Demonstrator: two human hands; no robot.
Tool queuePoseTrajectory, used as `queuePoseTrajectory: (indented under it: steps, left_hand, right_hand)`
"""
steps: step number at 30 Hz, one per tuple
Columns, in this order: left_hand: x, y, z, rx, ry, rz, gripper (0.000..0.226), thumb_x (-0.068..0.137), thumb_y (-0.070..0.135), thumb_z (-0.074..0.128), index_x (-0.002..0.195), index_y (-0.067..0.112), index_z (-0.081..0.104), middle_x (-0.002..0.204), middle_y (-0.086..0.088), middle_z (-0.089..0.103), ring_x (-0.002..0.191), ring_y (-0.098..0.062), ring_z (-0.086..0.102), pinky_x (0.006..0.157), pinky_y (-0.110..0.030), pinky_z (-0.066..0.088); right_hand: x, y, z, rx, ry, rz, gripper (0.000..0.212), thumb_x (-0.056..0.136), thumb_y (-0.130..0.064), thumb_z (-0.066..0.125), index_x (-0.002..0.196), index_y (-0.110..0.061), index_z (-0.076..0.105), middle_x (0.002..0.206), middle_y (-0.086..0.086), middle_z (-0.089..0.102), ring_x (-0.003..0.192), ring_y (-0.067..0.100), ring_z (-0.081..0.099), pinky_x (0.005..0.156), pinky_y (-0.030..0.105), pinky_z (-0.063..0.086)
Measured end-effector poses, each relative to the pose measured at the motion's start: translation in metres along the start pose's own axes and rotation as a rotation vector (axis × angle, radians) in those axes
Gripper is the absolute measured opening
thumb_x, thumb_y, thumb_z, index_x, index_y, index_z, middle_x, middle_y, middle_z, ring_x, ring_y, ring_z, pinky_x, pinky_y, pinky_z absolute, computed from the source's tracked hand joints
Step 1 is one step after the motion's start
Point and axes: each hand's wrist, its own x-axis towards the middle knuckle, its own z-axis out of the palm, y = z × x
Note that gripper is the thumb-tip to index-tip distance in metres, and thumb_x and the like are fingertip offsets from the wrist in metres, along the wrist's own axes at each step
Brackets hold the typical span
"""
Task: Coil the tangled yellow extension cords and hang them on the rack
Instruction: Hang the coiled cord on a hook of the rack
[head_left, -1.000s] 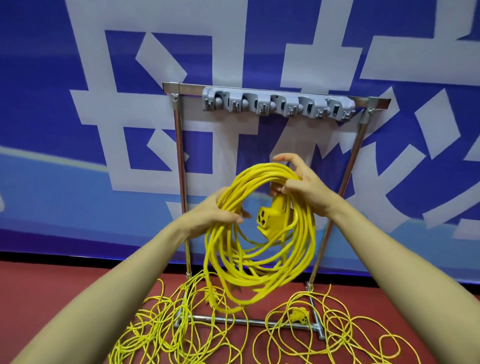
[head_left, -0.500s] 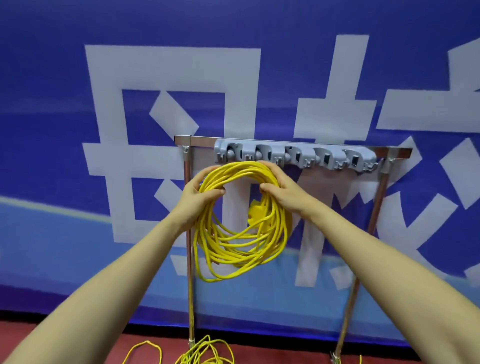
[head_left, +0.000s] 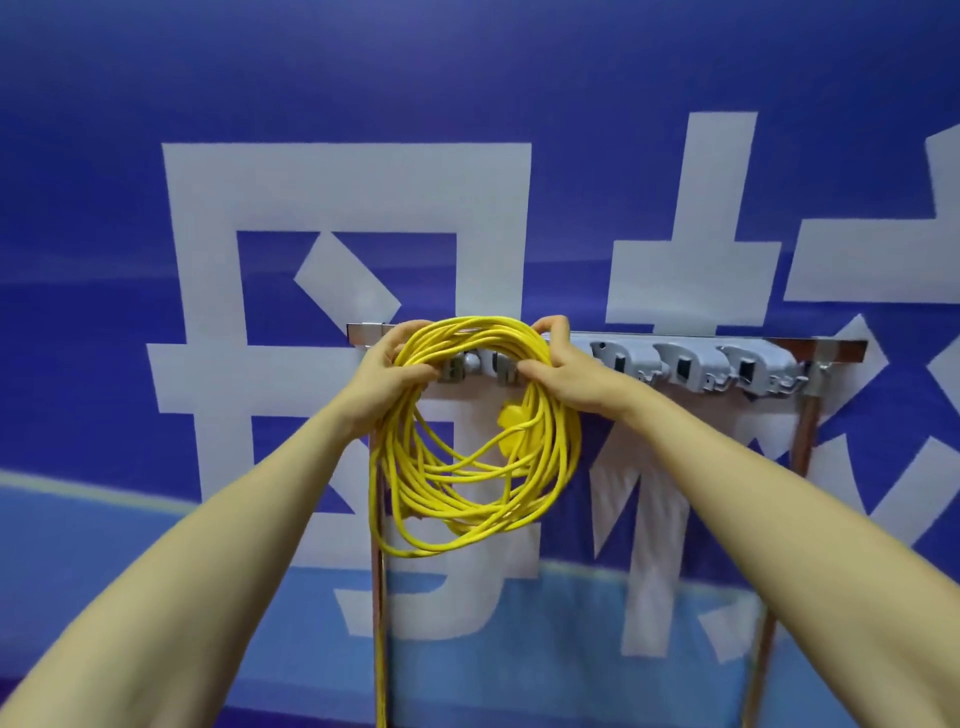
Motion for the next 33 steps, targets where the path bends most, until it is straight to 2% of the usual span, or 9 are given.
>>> queuePoseTrajectory:
  steps: [5,9,12,14,19,23,27,30,33]
  left_hand:
    - [0.003,-0.016,0.002,-0.013,0.041,0.038,0.048,0.086,-0.007,0.061,0.122,0.023,0.055,0.103,-0.006,0.062,0.083,-0.016,0.061,0.067,-0.023,0.053]
    - [0.003,-0.019,0.004,-0.019,0.049,0.043,0.048,0.087,-0.005,0.061,0.127,0.021,0.055,0.104,-0.003,0.063,0.085,-0.014,0.062,0.068,-0.021,0.053]
    - [0.0,-0.026,0.006,-0.024,0.051,0.037,0.048,0.089,-0.003,0.06,0.128,0.023,0.053,0.103,-0.004,0.063,0.085,-0.015,0.063,0.069,-0.022,0.054]
    - [0.0,-0.027,0.004,-0.004,0.011,0.025,0.051,0.09,-0.001,0.061,0.131,0.026,0.05,0.108,-0.004,0.061,0.09,-0.017,0.063,0.072,-0.024,0.055]
    - [0.004,-0.022,-0.002,-0.006,-0.072,-0.027,0.051,0.088,0.009,0.067,0.134,0.025,0.048,0.11,-0.004,0.062,0.091,-0.016,0.062,0.071,-0.023,0.055]
    - [0.004,-0.027,0.001,-0.075,-0.055,-0.033,0.043,0.088,0.013,0.067,0.127,0.025,0.054,0.098,-0.001,0.065,0.083,-0.012,0.063,0.071,-0.026,0.054]
    - [0.007,-0.033,0.0,-0.133,-0.022,-0.045,0.037,0.09,0.016,0.066,0.124,0.028,0.058,0.094,-0.005,0.067,0.081,-0.02,0.063,0.072,-0.033,0.056]
    - [0.006,-0.034,0.002,-0.153,0.012,-0.028,0.034,0.092,0.018,0.063,0.123,0.029,0.06,0.092,-0.001,0.069,0.08,-0.017,0.064,0.07,-0.03,0.056]
    - [0.006,-0.033,0.005,-0.17,0.021,0.006,0.032,0.093,0.019,0.061,0.125,0.028,0.06,0.098,0.002,0.069,0.083,-0.01,0.065,0.071,-0.023,0.054]
  right_hand:
    - [0.006,0.013,0.012,0.104,0.033,0.047,0.032,0.097,-0.021,0.049,0.114,-0.025,0.022,0.091,0.007,0.05,0.073,0.015,0.055,0.062,0.021,0.047]
    - [0.005,0.019,0.017,0.139,0.05,0.008,0.044,0.097,-0.018,0.049,0.127,-0.032,0.02,0.095,0.01,0.049,0.074,0.017,0.058,0.067,0.027,0.05]
    - [0.002,0.021,0.024,0.05,0.131,-0.138,0.063,0.098,-0.013,0.045,0.144,-0.044,0.013,0.115,0.002,0.036,0.089,0.008,0.049,0.079,0.012,0.041]
    - [-0.001,0.025,0.03,0.008,0.177,-0.226,0.061,0.1,-0.011,0.042,0.145,-0.044,0.018,0.123,0.001,0.033,0.103,0.005,0.043,0.085,0.001,0.034]
    - [0.002,0.034,0.037,0.022,0.163,-0.281,0.052,0.102,-0.012,0.036,0.143,-0.041,0.022,0.123,-0.002,0.036,0.112,0.002,0.04,0.092,-0.001,0.027]
    - [0.003,0.03,0.036,0.123,0.13,-0.224,0.042,0.103,-0.027,0.029,0.143,-0.04,0.027,0.128,-0.007,0.034,0.122,0.003,0.035,0.099,0.011,0.024]
    - [0.006,0.03,0.034,0.259,0.191,-0.186,0.041,0.102,-0.027,0.036,0.142,-0.037,0.036,0.135,-0.007,0.042,0.129,0.006,0.038,0.099,0.01,0.031]
    - [0.004,0.033,0.037,0.367,0.255,-0.159,0.042,0.099,-0.029,0.047,0.137,-0.042,0.039,0.139,-0.003,0.048,0.127,0.009,0.045,0.103,0.024,0.039]
    - [0.001,0.034,0.047,0.44,0.338,-0.138,0.038,0.097,-0.026,0.05,0.135,-0.028,0.048,0.131,-0.004,0.055,0.122,0.01,0.05,0.102,0.027,0.044]
